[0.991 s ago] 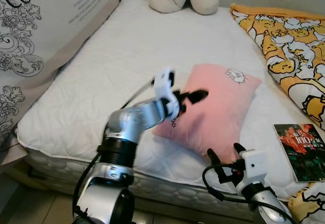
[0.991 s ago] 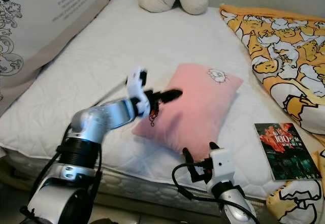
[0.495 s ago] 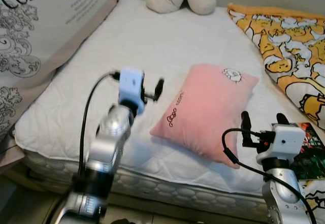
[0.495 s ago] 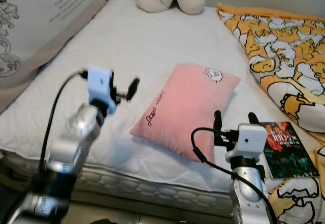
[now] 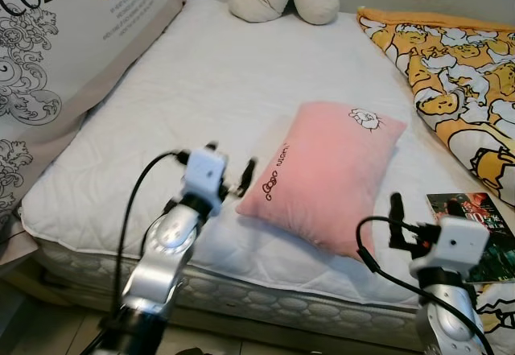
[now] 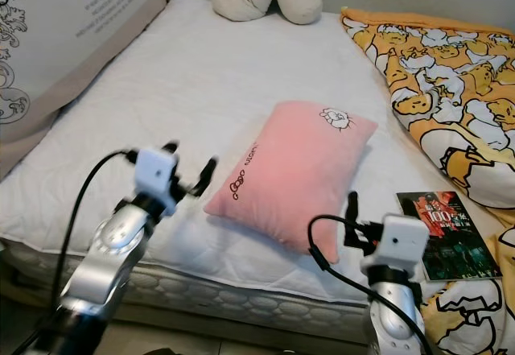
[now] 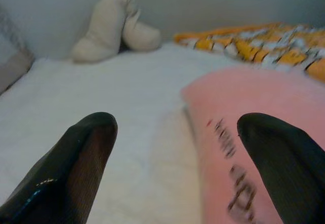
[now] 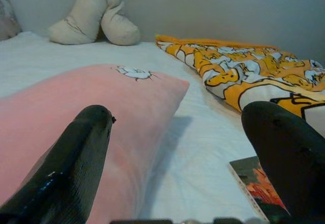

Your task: Clean up the room

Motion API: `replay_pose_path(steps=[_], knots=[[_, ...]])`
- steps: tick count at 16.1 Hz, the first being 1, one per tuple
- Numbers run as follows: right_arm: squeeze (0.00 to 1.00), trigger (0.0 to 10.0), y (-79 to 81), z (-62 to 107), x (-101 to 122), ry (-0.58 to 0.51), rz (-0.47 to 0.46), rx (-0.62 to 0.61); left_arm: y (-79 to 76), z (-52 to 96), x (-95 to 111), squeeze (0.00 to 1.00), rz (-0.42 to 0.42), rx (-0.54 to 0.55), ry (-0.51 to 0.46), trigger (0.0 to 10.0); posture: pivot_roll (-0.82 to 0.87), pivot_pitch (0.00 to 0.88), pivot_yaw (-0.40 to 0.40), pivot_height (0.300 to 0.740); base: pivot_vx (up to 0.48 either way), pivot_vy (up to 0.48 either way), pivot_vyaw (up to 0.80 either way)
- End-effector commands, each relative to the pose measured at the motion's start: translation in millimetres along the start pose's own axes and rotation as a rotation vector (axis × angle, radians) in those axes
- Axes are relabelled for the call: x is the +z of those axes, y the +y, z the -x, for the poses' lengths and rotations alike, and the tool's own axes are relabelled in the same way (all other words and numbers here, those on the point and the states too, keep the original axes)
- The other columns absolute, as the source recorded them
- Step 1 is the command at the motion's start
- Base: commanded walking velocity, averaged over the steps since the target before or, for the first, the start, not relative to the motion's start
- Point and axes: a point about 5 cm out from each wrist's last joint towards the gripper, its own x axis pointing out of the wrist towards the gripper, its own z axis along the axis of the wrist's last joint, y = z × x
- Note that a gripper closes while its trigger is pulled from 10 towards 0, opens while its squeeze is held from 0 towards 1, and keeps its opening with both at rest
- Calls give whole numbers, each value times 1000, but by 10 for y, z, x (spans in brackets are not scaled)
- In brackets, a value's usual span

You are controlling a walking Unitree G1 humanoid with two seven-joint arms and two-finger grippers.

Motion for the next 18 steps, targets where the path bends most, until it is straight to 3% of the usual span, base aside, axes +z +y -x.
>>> replay_pose_path(steps=[1, 4, 6, 13, 15, 16, 18], knots=[[141, 10000, -7, -11, -29, 14, 11, -3, -46, -22, -16, 0, -22, -23, 7, 10000, -62, 0, -11, 740, 0, 0, 0], [145, 10000, -24, -43, -61, 39, 17, -8, -78, -72, -34, 0, -30, -39, 19, 10000, -69, 0, -7, 740, 0, 0, -744], [137, 10000, 1, -76, -61, 32, 32, 26, -80, -124, -43, 0, -22, -27, 31, 10000, -71, 0, -7, 740, 0, 0, 0], [141, 10000, 91, -144, -44, 18, 26, 69, -154, -281, 49, 0, -17, -76, 6, 10000, -64, 0, -11, 740, 442, 79, 0], [141, 10000, 97, -144, -68, 33, 9, 64, -233, -350, 31, 0, 4, -146, 47, 10000, -65, 0, -11, 740, 480, 0, 0], [141, 10000, 88, -143, -112, 68, -16, 57, -229, -433, -15, 0, 31, -161, 115, 10000, -65, 0, -10, 740, 0, 0, 0], [129, 10000, 52, -155, -185, 125, -41, 62, -83, -552, -69, 0, 93, -114, 187, 10000, -72, 0, -6, 740, 0, 0, 0]])
